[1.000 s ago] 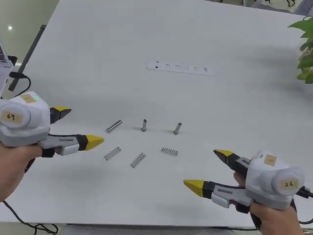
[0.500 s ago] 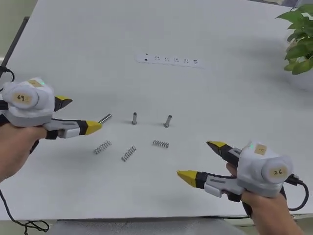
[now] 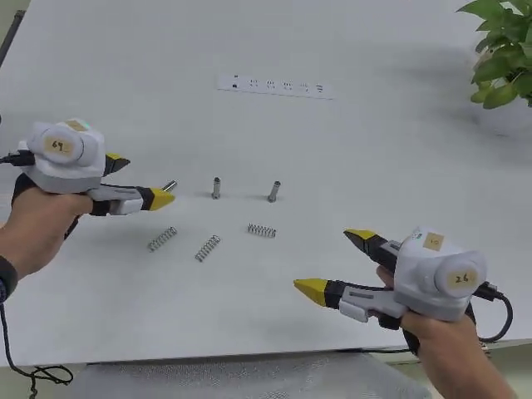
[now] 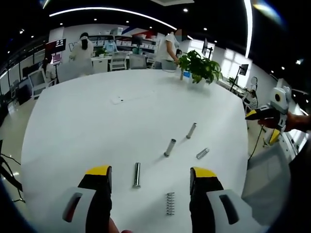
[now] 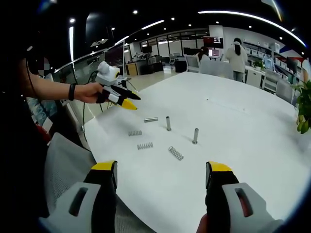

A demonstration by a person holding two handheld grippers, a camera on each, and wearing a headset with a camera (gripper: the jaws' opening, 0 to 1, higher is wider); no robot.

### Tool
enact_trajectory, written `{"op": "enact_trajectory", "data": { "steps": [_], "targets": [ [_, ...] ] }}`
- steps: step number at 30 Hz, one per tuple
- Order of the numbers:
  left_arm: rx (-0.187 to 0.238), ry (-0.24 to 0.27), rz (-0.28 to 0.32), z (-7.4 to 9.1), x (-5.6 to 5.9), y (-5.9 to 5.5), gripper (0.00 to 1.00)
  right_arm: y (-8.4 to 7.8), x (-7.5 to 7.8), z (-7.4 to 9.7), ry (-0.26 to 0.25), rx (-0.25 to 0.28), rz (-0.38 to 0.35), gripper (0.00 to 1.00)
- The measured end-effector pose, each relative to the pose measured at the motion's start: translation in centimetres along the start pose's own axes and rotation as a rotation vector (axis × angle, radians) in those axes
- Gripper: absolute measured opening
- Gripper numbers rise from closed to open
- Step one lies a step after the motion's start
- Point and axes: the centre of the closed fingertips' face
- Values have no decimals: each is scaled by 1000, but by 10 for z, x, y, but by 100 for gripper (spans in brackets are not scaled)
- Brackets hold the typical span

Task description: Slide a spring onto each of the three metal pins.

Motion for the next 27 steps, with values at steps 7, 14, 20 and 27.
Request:
{"op": "enact_trajectory", "data": {
  "steps": [7, 14, 20, 27],
  "targets": [
    [-29, 16, 15, -14, -6, -8, 58, -2, 1, -1, 0, -4, -6, 73],
    [-57, 45, 27, -27, -15, -16, 56, -6, 2, -1, -1, -11, -12, 73],
    [-77, 57, 45, -41, -17, -28, 51, -9, 3, 0, -4, -17, -20, 73],
    [-105, 66, 37, -53, -18, -35, 42, -11, 5, -1, -5, -23, -24, 73]
  ]
}}
Point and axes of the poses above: the centre of the closed fingertips' face, and the gripper's own axes: z roughly backward along the fingers, x roughly to its right, y roughly out of its top, and after that the axes turned 3 degrees about -z, right-handed
